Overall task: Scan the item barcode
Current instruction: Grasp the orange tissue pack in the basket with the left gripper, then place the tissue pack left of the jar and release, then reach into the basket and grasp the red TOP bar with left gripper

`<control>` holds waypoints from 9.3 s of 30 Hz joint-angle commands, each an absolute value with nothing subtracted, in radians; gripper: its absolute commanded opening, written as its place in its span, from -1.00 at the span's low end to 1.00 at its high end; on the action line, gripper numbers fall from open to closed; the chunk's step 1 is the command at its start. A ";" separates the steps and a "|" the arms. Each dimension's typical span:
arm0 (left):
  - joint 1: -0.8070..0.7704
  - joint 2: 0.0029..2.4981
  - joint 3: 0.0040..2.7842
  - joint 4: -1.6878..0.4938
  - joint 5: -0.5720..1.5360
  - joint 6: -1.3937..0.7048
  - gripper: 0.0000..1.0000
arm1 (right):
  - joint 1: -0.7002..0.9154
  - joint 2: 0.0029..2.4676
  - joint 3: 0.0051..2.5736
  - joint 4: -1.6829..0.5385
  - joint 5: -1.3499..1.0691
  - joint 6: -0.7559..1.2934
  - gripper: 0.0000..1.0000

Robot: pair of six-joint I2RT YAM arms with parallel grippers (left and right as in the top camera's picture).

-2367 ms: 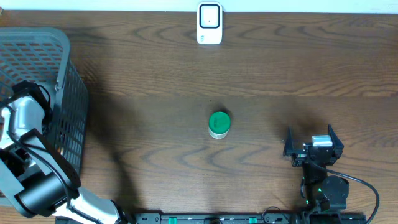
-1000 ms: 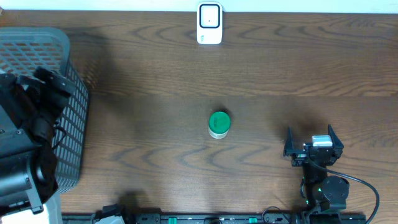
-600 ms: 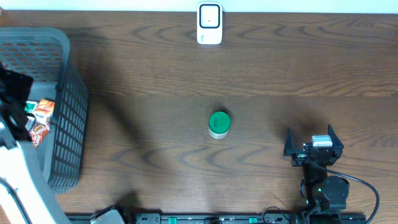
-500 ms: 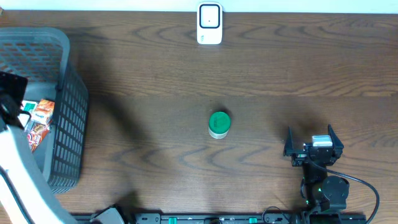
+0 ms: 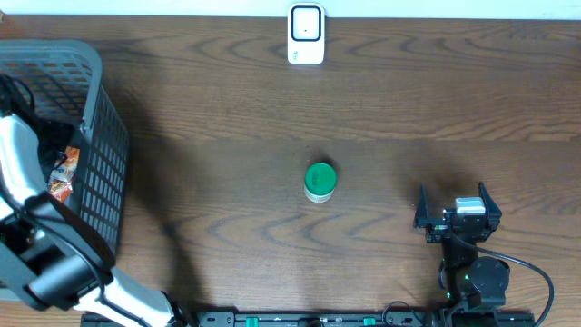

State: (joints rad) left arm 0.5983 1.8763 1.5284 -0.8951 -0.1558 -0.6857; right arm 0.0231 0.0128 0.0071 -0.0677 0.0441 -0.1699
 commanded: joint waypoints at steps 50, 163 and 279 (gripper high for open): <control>0.579 1.695 1.675 -0.991 -0.123 -0.622 0.16 | 0.037 0.010 0.006 -0.071 0.043 -0.181 0.99; 0.709 1.606 1.250 -0.826 -0.259 -1.076 0.97 | 0.037 0.010 0.006 -0.071 0.043 -0.181 0.99; 0.709 1.954 1.227 -0.671 -0.166 -0.902 -0.74 | 0.037 0.010 0.006 -0.071 0.043 -0.181 0.99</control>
State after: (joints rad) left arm 0.7086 1.8984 1.2446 -0.6594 -0.1608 -0.9123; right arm 0.0231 0.0128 0.0071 -0.0677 0.0437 -0.1699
